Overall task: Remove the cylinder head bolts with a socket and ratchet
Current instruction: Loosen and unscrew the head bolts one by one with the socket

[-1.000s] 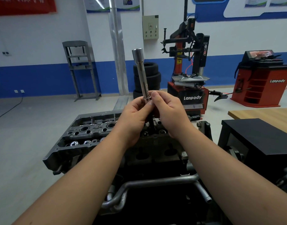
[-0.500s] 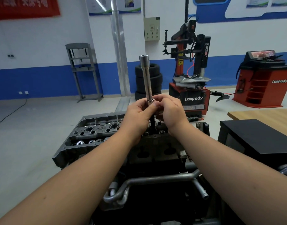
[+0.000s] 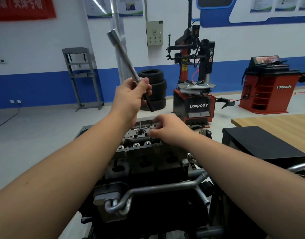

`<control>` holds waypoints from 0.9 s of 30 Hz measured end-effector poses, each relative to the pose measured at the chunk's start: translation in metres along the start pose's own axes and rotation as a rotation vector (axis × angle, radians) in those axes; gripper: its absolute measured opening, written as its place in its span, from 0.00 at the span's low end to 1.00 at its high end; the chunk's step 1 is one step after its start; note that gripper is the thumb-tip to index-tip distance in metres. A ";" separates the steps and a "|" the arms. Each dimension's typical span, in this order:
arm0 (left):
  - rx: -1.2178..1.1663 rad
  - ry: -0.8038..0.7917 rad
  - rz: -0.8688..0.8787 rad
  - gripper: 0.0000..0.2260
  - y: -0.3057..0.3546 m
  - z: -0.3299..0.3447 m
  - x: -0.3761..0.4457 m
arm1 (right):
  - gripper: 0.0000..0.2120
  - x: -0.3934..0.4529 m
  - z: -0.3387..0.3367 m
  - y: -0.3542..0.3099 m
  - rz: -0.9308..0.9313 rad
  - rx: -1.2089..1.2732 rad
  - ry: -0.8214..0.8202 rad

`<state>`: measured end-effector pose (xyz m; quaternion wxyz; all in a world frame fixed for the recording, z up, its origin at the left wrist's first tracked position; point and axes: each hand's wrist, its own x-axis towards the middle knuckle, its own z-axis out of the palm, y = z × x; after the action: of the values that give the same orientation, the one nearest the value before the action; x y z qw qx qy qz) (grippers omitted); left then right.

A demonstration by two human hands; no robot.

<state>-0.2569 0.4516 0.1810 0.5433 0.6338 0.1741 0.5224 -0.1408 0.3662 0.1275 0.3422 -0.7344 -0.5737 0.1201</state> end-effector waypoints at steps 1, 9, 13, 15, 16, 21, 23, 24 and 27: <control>0.008 0.029 -0.010 0.04 -0.002 -0.007 -0.001 | 0.24 0.000 0.002 -0.002 0.000 -0.127 -0.022; 0.079 0.220 -0.162 0.15 -0.052 -0.058 -0.032 | 0.09 0.002 0.003 -0.028 0.026 -0.478 -0.070; -0.006 0.266 -0.202 0.14 -0.063 -0.067 -0.034 | 0.11 0.006 0.004 -0.035 0.081 -0.533 -0.091; -0.017 0.267 -0.209 0.14 -0.065 -0.069 -0.032 | 0.11 0.007 0.004 -0.037 0.091 -0.544 -0.077; -0.015 0.262 -0.210 0.15 -0.067 -0.070 -0.032 | 0.10 0.007 0.005 -0.037 0.095 -0.544 -0.068; -0.014 0.243 -0.220 0.14 -0.070 -0.075 -0.031 | 0.12 0.010 -0.006 -0.044 0.143 -0.228 0.010; -0.029 0.249 -0.237 0.14 -0.069 -0.075 -0.031 | 0.07 0.012 -0.021 -0.052 0.142 -0.079 0.053; -0.032 0.251 -0.247 0.14 -0.068 -0.076 -0.032 | 0.06 0.012 -0.030 -0.056 0.137 -0.014 0.076; -0.013 0.258 -0.253 0.14 -0.066 -0.076 -0.032 | 0.05 0.005 -0.060 -0.062 0.095 0.116 0.127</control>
<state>-0.3112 0.4881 0.0980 0.5819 0.5309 0.3172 0.5281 -0.1523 0.3554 0.2126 0.4139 -0.7459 -0.5073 0.1224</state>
